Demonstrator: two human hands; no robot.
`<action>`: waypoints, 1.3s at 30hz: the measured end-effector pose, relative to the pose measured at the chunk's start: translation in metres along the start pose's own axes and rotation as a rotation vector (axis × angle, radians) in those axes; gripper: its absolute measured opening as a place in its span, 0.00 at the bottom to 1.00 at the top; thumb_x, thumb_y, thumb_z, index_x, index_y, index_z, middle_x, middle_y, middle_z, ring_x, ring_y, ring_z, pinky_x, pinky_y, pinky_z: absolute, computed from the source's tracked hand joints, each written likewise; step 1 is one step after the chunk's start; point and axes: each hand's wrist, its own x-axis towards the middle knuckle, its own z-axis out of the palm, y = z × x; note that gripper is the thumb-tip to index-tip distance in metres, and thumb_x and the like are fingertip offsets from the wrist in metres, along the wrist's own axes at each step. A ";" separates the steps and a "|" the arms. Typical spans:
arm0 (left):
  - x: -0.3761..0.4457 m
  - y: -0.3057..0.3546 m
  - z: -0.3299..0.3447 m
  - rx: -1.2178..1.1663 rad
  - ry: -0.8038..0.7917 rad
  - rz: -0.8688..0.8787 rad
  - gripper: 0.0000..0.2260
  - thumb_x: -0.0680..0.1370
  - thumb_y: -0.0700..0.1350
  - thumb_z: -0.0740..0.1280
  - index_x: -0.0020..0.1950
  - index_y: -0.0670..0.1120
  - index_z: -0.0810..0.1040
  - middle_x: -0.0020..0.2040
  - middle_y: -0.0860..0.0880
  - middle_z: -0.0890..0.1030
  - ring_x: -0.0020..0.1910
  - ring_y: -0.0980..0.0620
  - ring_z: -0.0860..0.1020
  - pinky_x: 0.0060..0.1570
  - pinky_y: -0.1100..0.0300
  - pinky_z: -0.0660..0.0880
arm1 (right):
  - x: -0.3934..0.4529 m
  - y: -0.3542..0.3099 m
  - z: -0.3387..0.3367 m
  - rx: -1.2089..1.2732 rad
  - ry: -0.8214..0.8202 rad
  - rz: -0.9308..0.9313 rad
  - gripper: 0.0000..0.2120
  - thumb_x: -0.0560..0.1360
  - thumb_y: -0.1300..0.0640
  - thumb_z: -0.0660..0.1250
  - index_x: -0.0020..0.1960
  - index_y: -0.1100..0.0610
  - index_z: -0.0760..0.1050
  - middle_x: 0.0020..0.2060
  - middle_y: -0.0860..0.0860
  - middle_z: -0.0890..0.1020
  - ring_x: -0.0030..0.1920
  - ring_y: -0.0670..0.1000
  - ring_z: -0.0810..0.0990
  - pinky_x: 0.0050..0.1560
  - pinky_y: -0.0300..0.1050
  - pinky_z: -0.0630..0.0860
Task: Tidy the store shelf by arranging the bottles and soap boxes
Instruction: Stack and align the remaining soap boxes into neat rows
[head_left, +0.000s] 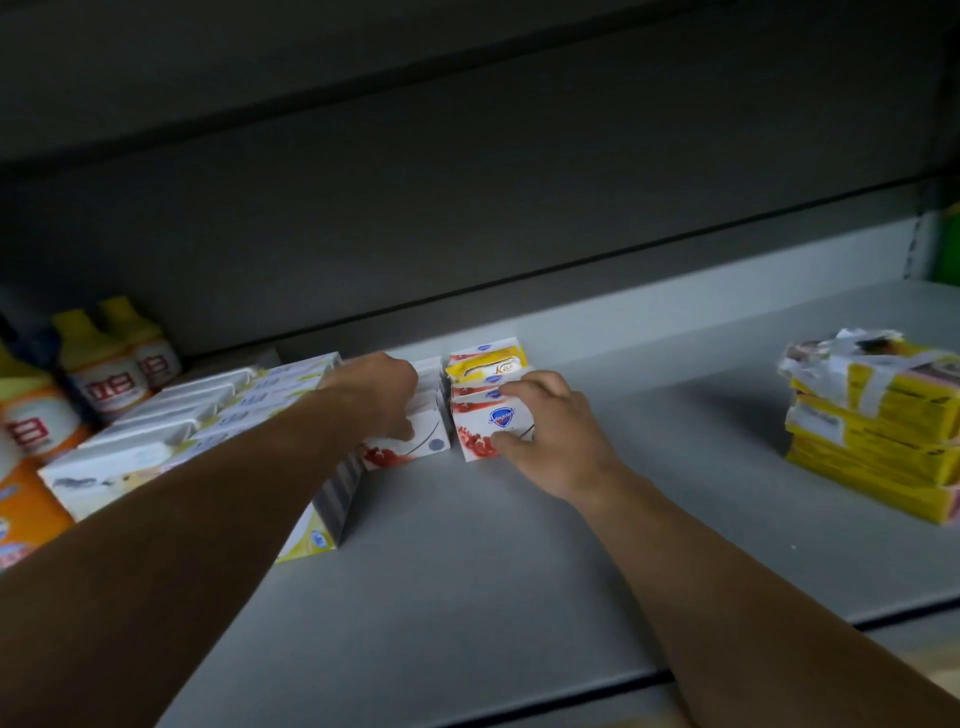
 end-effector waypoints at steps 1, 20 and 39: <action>0.000 0.000 0.000 -0.003 0.005 -0.003 0.18 0.69 0.56 0.75 0.52 0.49 0.76 0.44 0.50 0.75 0.43 0.50 0.74 0.40 0.57 0.68 | 0.000 0.000 0.000 0.003 0.002 -0.001 0.26 0.74 0.51 0.69 0.71 0.48 0.70 0.68 0.45 0.66 0.66 0.53 0.66 0.65 0.43 0.68; -0.013 0.004 0.020 -0.058 0.178 0.023 0.10 0.76 0.46 0.68 0.56 0.47 0.76 0.53 0.45 0.78 0.52 0.44 0.76 0.48 0.53 0.75 | 0.002 0.000 0.002 0.035 0.026 0.002 0.26 0.73 0.52 0.71 0.70 0.49 0.72 0.68 0.45 0.67 0.66 0.53 0.68 0.67 0.45 0.69; -0.123 0.031 0.053 -0.784 0.481 0.111 0.21 0.73 0.49 0.70 0.65 0.48 0.77 0.59 0.49 0.81 0.57 0.48 0.79 0.57 0.57 0.75 | -0.013 -0.023 -0.012 -0.315 0.074 -0.033 0.18 0.74 0.66 0.68 0.61 0.53 0.73 0.60 0.53 0.73 0.61 0.57 0.70 0.55 0.48 0.71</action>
